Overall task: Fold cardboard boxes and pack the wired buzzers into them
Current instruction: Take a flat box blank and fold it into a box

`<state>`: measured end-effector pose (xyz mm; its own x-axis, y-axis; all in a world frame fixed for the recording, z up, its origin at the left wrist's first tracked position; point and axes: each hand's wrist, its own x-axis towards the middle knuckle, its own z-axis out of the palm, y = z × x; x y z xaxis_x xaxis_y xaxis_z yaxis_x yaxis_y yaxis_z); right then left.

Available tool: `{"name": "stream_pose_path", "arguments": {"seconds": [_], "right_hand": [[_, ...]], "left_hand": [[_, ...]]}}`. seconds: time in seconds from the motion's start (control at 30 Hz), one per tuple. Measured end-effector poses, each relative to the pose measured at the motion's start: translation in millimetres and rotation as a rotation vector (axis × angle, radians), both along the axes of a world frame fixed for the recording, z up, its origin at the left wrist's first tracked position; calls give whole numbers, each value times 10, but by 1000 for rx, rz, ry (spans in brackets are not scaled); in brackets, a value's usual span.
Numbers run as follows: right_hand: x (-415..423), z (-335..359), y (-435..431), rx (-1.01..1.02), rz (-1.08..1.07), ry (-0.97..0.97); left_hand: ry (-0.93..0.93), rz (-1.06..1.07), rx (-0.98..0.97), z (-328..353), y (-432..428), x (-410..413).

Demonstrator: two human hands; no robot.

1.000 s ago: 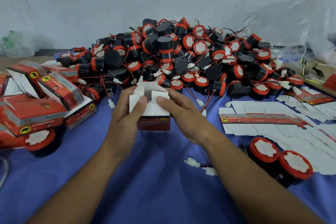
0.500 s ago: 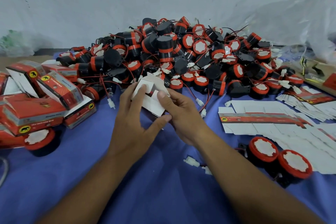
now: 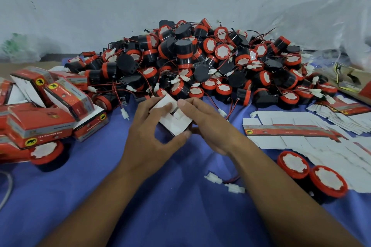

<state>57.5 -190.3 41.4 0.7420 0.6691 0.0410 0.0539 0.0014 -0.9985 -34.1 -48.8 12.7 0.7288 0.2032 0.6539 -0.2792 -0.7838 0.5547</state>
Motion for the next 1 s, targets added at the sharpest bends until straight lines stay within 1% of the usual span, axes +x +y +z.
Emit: {"name": "stream_pose_path", "arguments": {"seconds": [0.1,0.2,0.23,0.3,0.43,0.63,0.77,0.87,1.0], "right_hand": [[8,0,-23,-95,-2,-101],[-17,-22,-2,-167,-2,-286],[-29,-23,7,-179,4,-345],[-42,-23,14,-202,6,-431],[-56,-28,11,-213,-7,-460],[-76,-40,16,-227,-8,-529],[-105,-25,25,-240,-60,-610],[-115,-28,42,-246,-93,-661],[-95,-17,22,-235,-84,-671]], "left_hand": [[12,-20,-38,7,-43,-3],[22,-34,-205,-20,-73,-25],[21,-33,-231,-27,-68,-30],[3,-16,-192,-38,-50,-24],[-54,12,-42,-23,-51,-4],[-50,33,-2,-4,-60,-18],[-88,51,109,-26,-61,1],[-108,51,134,-41,-49,20],[-145,60,183,-57,-40,35]]}}
